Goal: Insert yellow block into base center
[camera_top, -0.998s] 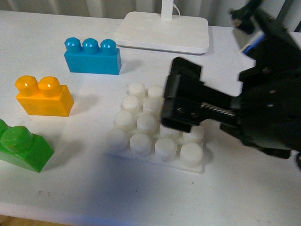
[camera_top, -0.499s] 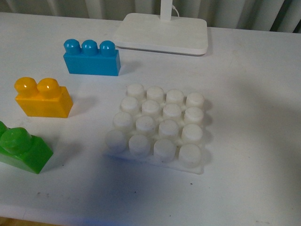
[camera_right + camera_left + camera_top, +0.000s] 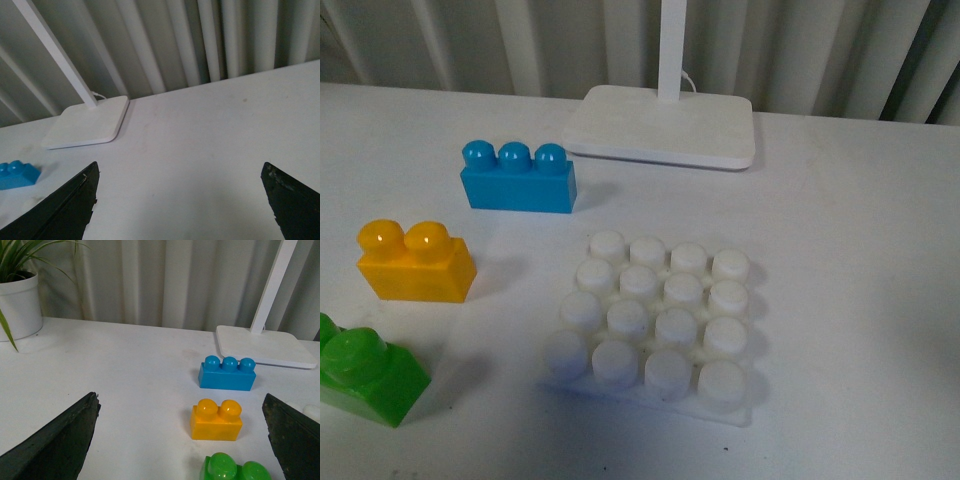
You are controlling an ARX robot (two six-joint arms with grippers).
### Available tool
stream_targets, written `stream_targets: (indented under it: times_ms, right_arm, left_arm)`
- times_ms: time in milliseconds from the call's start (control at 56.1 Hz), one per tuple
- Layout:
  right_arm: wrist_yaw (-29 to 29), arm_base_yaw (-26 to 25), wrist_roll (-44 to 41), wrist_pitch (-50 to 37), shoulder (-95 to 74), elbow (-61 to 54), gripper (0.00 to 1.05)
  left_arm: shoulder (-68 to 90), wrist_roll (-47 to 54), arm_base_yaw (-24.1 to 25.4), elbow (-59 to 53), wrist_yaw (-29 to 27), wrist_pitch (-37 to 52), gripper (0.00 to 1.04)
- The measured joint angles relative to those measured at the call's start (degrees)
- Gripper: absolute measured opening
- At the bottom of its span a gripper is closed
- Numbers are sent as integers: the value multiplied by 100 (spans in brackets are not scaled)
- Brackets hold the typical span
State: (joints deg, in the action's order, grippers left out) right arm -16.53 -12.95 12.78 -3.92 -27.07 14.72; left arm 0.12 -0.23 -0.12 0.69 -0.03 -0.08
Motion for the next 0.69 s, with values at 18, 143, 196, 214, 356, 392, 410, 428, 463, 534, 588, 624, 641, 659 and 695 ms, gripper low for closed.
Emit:
stream_targets:
  times_ms: [18,143,196,214,356,392,410,428,463,534,588,624,641,659,695]
  right_arm:
    - [168,42,-138,-254,22,-98,91]
    - [741,313,-907,-1008,356,-566,67]
    - [813,411,-1023,-1008,474,-651,58]
    - [855,448,-1069,-1005,516,-682,55]
    - [1589,1078,-1202,-892,844,-940,25]
    - [1617,1204,-1217,-866,916,-981,17]
    - [1596,1239,-1224,-855,951,-997,14]
    - [1598,1263,-1237,-844,986,-1010,10]
    - [1609,1272,-1239,-826,1036,-1029,5]
    - [1652,1274,-1257,-769,1163,-1086,1]
    - [1650,1274,-1257,-717,1263,-1141,1]
    - [1650,1274,-1257,-673,1333,-1172,1]
    - [1650,1274,-1257,-649,1375,-1191,1]
    - [1650,1279,-1257,-625,1416,-1204,1]
    - [1650,1279,-1257,-601,1456,-1222,1]
  left_arm:
    - [0,0,0,0,0,0,98]
    - [0,0,0,0,0,0,98]
    - [0,0,0,0,0,0,98]
    - [0,0,0,0,0,0,98]
    - [0,0,0,0,0,0,98]
    - [0,0,0,0,0,0,98]
    - [0,0,0,0,0,0,98]
    - [0,0,0,0,2,0,98]
    - [0,0,0,0,2,0,98]
    - [0,0,0,0,0,0,98]
    - [0,0,0,0,0,0,98]
    - [0,0,0,0,0,0,98]
    - [0,0,0,0,0,0,98]
    - [0,0,0,0,0,0,98]
    - [0,0,0,0,0,0,98]
